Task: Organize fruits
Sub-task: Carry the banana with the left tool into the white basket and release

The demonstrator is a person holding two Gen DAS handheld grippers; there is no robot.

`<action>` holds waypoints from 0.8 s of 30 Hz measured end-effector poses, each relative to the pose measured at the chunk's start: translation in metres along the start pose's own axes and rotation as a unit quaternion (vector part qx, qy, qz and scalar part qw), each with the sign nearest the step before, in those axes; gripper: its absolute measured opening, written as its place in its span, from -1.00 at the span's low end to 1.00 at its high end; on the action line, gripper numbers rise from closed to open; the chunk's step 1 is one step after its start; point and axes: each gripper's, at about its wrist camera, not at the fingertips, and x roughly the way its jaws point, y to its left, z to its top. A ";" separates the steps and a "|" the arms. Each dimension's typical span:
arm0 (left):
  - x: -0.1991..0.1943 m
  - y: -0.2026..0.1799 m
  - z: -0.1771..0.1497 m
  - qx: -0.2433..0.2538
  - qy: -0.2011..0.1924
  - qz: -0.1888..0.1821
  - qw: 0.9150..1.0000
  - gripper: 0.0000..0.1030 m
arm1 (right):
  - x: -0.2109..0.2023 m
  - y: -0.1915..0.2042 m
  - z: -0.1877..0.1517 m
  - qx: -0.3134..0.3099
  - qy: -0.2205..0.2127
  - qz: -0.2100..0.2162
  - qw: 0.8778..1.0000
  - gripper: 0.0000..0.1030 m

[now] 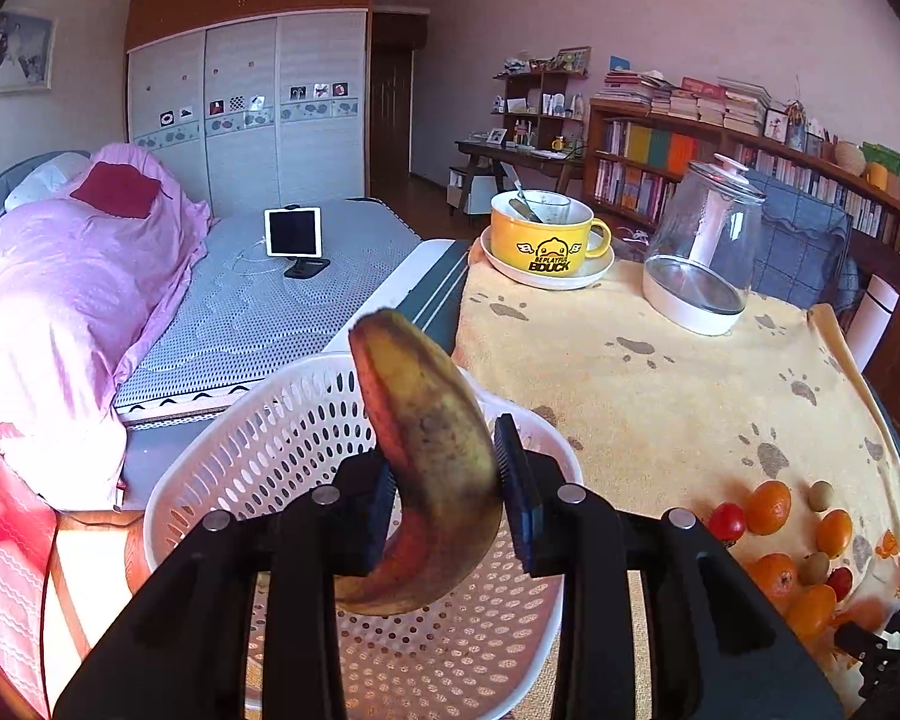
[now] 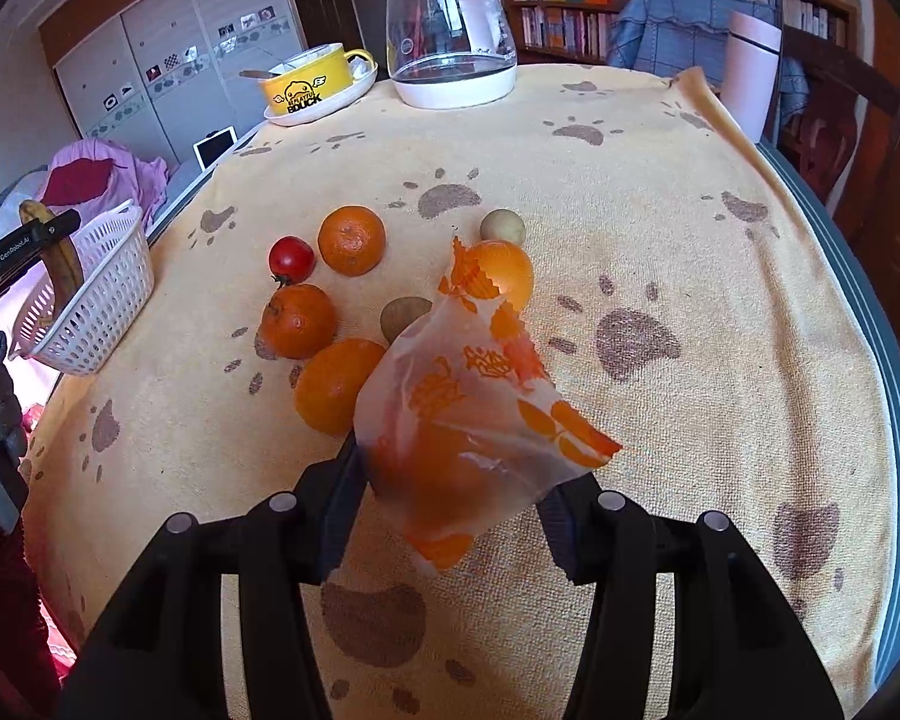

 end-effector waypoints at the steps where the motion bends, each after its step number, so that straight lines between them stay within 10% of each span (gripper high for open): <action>1: -0.003 0.002 0.001 -0.004 -0.009 0.007 1.000 0.37 | 0.001 0.002 0.000 -0.002 0.001 0.000 1.000 0.01; 7: -0.016 0.004 0.001 0.029 -0.042 0.038 0.998 0.84 | 0.003 0.013 0.002 -0.012 0.003 0.003 1.000 0.01; 24: -0.012 0.034 -0.005 0.009 -0.029 0.057 0.998 0.87 | -0.006 0.060 0.014 -0.056 -0.011 0.025 0.998 0.01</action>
